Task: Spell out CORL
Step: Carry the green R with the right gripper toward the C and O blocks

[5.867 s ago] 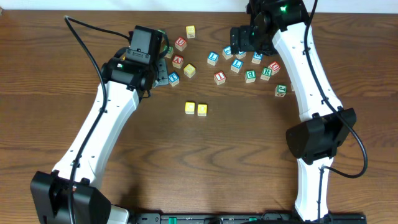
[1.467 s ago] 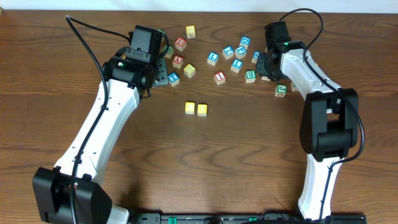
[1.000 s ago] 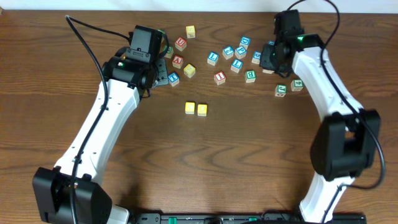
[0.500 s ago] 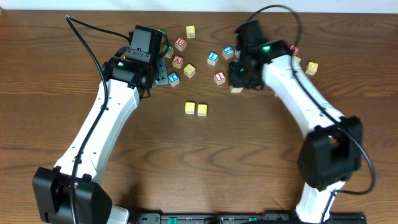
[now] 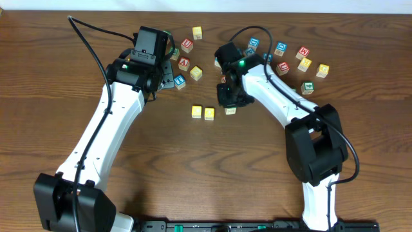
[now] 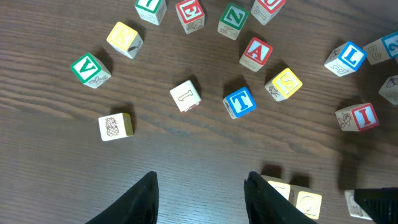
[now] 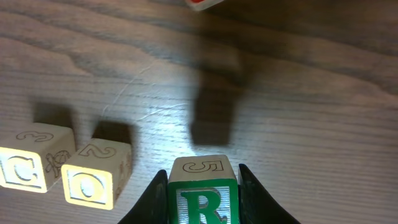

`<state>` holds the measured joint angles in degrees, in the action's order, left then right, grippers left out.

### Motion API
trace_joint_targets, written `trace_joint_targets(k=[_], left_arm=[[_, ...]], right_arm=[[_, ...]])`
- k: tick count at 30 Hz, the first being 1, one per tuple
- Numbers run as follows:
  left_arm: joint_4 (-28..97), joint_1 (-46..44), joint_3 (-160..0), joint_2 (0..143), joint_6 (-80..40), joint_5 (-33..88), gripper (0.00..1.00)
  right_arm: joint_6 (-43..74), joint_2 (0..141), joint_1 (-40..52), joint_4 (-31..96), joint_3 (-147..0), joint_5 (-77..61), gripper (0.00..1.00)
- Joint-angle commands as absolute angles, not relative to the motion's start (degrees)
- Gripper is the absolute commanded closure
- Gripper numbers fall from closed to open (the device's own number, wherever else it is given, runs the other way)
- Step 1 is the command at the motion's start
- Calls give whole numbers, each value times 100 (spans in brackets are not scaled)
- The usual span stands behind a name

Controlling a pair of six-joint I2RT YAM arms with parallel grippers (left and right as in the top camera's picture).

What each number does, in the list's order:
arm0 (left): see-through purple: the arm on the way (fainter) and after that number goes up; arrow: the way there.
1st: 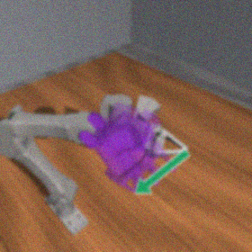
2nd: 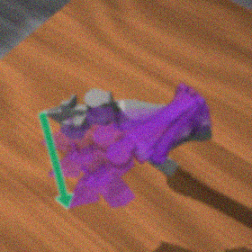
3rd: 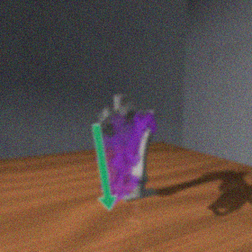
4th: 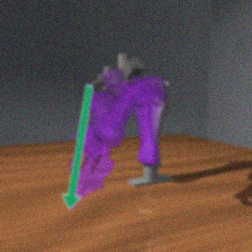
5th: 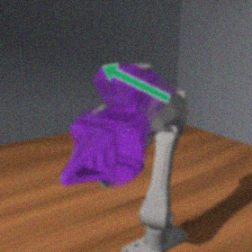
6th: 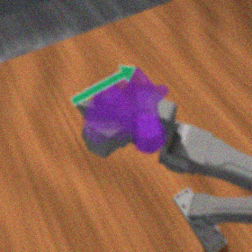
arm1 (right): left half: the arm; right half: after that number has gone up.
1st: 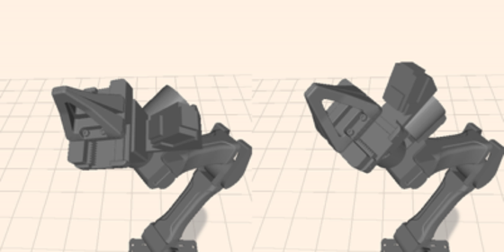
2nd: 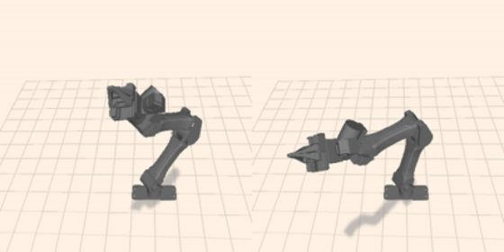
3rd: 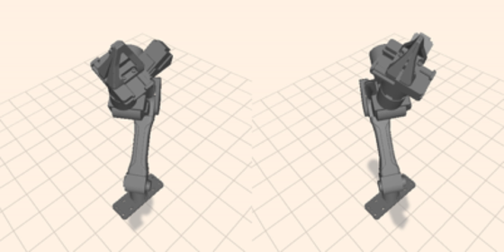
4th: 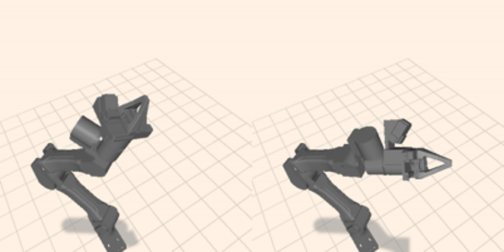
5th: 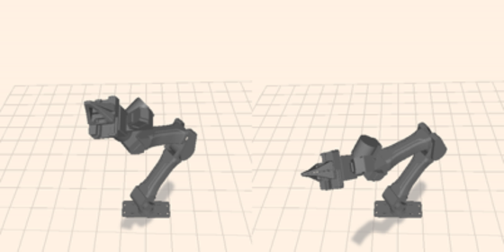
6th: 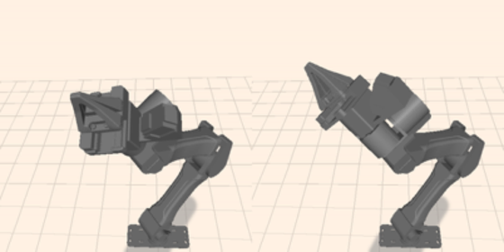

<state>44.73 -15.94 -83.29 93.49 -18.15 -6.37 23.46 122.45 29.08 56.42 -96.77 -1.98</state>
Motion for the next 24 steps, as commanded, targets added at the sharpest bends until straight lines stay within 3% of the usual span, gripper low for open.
trace_joint_targets(k=[1, 24], left_arm=[[4473, -1577, -8423, 9411, -1782, -714, 56], [4473, -1577, -8423, 9411, -1782, -714, 55]], right_arm=[[2624, 12296, 3044, 5636, -9647, 198, 79], [2871, 12296, 3321, 5170, -9284, 202, 79]])
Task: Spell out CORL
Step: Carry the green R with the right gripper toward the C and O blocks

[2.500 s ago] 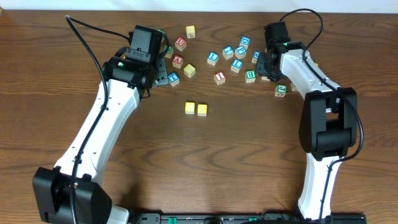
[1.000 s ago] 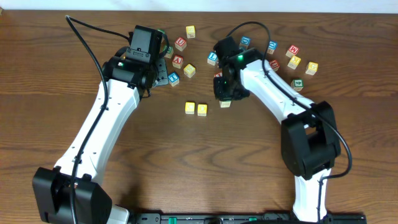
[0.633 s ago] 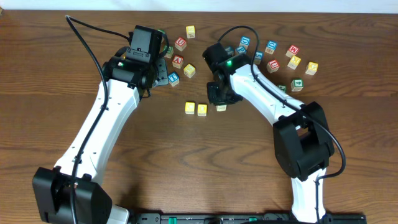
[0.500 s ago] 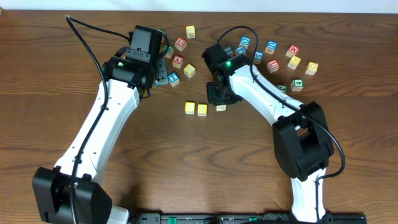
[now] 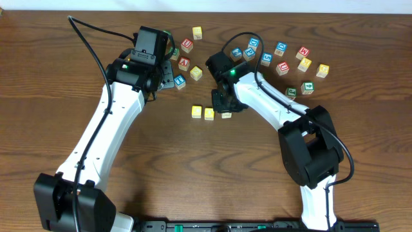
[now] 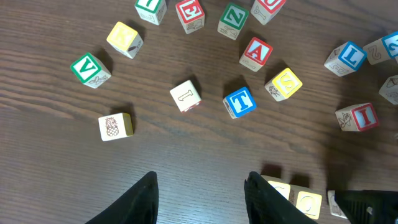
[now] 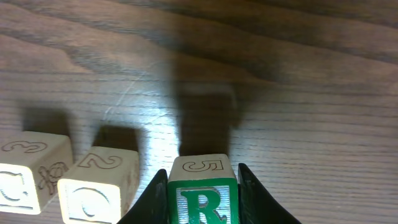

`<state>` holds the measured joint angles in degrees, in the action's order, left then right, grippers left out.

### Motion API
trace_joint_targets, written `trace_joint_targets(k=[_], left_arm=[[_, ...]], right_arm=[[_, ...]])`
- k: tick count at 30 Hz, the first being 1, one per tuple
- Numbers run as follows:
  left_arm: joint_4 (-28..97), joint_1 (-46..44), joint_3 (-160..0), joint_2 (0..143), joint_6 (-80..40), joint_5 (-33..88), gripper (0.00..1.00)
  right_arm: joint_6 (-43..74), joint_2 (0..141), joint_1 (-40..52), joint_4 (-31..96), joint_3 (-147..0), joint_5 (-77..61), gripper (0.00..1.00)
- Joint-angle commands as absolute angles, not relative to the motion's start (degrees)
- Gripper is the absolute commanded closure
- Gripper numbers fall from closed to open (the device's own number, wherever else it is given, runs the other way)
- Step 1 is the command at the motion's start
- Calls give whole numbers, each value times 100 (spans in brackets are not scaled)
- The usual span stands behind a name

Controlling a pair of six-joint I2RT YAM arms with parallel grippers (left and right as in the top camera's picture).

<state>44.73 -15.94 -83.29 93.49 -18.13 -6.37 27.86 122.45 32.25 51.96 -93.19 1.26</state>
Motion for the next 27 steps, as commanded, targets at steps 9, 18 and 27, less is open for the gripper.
trace_joint_targets(k=[9, 18, 27], left_arm=[[4473, -1577, -8423, 9411, -1782, -714, 55], [4473, -1577, -8423, 9411, -1782, -714, 56], [4473, -1577, -8423, 9411, -1782, -714, 56]], right_arm=[[3022, 12298, 3387, 5142, -9240, 397, 79], [3024, 12298, 3450, 5061, -9196, 397, 78], [3024, 12302, 3461, 5052, -9164, 395, 78]])
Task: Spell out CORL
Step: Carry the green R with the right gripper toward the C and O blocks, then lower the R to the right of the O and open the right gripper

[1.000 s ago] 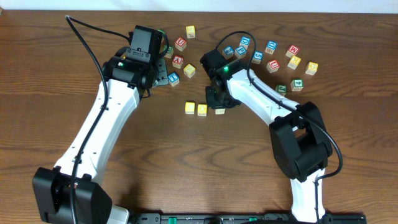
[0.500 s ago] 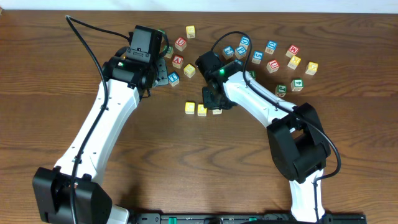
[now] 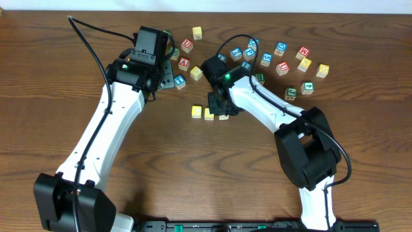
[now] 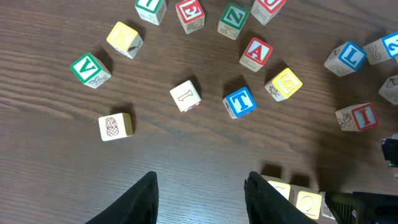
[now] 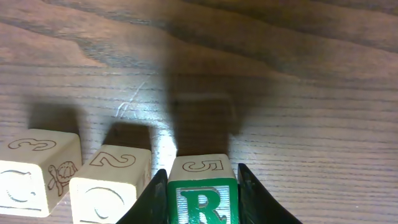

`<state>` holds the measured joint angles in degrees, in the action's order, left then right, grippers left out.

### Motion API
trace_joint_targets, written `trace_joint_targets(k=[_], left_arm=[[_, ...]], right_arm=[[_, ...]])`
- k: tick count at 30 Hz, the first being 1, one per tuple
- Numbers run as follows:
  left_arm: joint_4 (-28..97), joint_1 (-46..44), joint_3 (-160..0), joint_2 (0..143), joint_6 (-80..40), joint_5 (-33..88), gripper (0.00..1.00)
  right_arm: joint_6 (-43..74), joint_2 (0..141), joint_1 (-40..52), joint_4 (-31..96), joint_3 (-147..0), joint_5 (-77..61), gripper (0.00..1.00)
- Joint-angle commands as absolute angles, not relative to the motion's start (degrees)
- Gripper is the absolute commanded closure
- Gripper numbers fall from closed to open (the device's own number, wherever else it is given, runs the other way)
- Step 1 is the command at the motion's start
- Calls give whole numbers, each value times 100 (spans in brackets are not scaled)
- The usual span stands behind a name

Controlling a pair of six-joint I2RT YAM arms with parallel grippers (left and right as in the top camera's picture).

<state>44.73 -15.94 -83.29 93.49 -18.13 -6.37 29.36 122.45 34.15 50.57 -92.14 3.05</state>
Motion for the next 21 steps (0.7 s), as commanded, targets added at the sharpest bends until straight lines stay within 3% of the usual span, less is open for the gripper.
trace_joint_targets(k=[1, 21], left_arm=[[4473, -1577, -8423, 9411, -1782, -714, 56], [4473, -1577, -8423, 9411, -1782, -714, 55]], right_arm=[[3024, 12302, 3461, 5052, -9164, 395, 78], [3044, 12302, 3461, 5103, -9133, 392, 77]])
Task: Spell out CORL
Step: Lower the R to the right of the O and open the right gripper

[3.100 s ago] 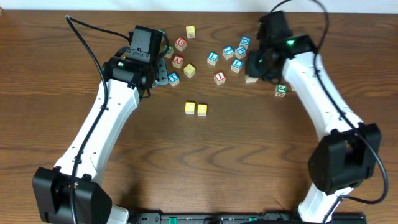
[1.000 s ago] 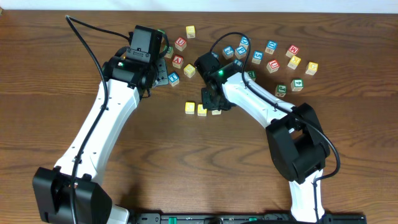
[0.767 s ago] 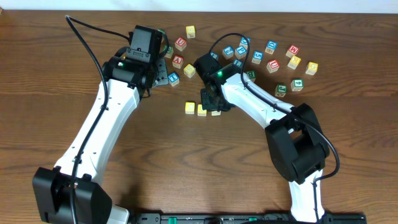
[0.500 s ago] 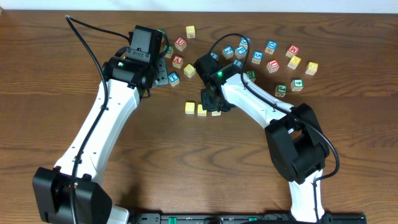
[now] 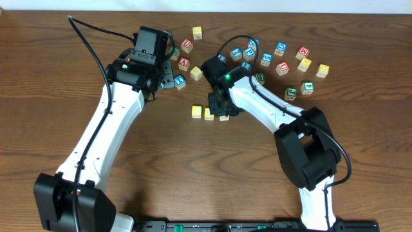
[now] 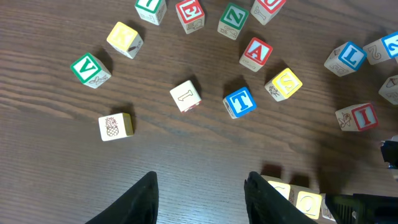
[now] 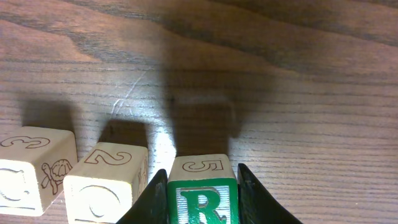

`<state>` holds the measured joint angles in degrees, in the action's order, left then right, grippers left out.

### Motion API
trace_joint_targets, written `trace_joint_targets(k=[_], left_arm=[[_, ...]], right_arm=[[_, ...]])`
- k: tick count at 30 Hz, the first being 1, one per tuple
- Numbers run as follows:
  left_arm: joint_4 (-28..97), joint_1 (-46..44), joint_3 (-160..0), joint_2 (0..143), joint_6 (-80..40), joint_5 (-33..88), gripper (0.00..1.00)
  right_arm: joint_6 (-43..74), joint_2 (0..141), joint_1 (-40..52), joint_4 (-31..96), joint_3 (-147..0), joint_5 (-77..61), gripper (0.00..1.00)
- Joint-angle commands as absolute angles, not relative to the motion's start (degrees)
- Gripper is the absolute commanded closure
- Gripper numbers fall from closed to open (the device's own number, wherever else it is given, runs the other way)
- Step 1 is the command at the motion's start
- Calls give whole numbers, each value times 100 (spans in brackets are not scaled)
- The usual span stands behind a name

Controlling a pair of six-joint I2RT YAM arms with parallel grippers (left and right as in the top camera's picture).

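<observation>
My right gripper [image 7: 202, 196] is shut on the green R block [image 7: 202, 190], its 5 face toward the camera. The R sits just right of the yellow O block [image 7: 102, 186], which stands beside the C block [image 7: 31, 168]. From overhead the C [image 5: 196, 111] and O [image 5: 208, 113] lie in a row, with the right gripper [image 5: 222, 111] at their right end. The blue L block [image 6: 344, 57] lies among loose blocks at the left wrist view's right edge. My left gripper [image 6: 202, 193] is open over bare wood, above and left of the row.
Loose letter blocks lie scattered behind the row: V [image 6: 91, 69], T [image 6: 240, 102], S [image 6: 283, 84], A [image 6: 256, 52], I [image 6: 357, 116] and a pineapple block [image 6: 115, 126]. More blocks [image 5: 302, 61] spread to the back right. Bare wood lies in front of the row.
The right gripper with the R block has edged slightly nearer the O block. The left arm has not moved.
The right gripper held the R block well to the right of the C and O pair. Then it was closer to them, then beside the O. Now the R sits right next to the O. The left gripper stayed open and still throughout.
</observation>
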<state>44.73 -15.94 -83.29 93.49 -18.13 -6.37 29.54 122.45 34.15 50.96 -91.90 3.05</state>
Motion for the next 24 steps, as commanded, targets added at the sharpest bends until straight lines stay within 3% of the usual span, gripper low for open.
trace_joint_targets(k=[1, 24], left_arm=[[4473, -1577, -8423, 9411, -1782, -714, 56], [4475, -1577, -8423, 9411, -1782, -714, 56]], right_arm=[[3044, 12302, 3461, 5103, -9133, 392, 77], [3041, 12302, 3498, 5098, -9133, 397, 67]])
